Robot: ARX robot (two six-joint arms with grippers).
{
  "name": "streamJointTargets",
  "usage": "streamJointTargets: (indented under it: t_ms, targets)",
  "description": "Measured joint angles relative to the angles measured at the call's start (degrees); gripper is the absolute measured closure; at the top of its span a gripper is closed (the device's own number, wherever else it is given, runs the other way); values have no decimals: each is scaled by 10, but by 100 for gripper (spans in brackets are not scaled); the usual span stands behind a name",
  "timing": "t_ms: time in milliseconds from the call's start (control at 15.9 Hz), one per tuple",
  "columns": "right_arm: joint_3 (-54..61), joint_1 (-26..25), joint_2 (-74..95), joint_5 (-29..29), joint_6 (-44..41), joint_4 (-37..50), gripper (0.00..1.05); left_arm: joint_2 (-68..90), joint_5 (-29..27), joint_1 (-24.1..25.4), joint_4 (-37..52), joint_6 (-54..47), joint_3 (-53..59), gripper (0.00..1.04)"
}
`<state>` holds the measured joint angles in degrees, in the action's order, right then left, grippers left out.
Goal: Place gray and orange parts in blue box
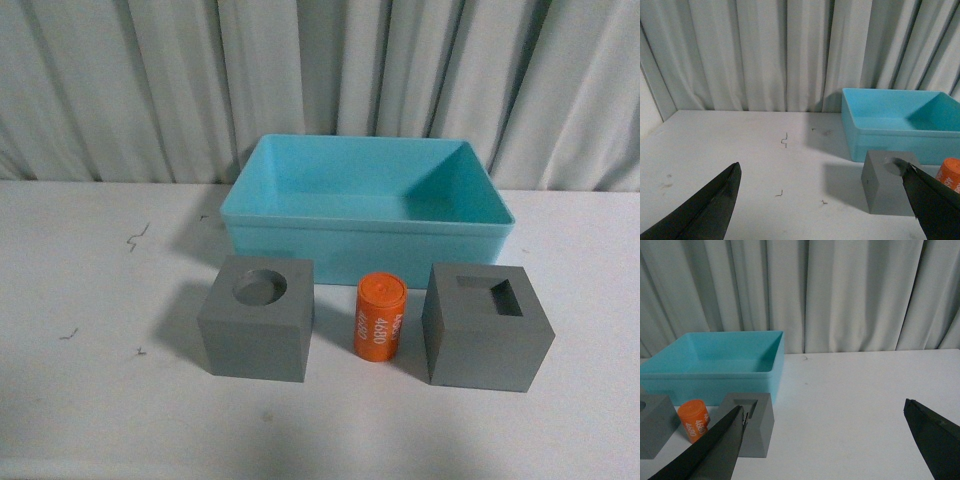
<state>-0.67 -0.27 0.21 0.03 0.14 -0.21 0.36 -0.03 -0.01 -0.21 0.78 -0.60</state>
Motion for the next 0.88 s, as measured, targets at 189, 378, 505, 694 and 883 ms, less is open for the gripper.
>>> streamJointTargets:
  t_ms: [189, 378, 505, 694, 883]
  targets:
    - [0, 0, 0, 0, 0, 0, 6, 0, 0, 0, 0, 0, 0, 7]
    - [0, 0, 0, 0, 0, 0, 6, 0, 0, 0, 0, 0, 0, 7]
    - [0, 0, 0, 0, 0, 0, 6, 0, 0, 0, 0, 0, 0, 7]
    - [0, 0, 0, 0, 0, 0, 6, 0, 0, 0, 0, 0, 0, 7]
    - [0, 0, 0, 0, 0, 0, 6, 0, 0, 0, 0, 0, 0, 7]
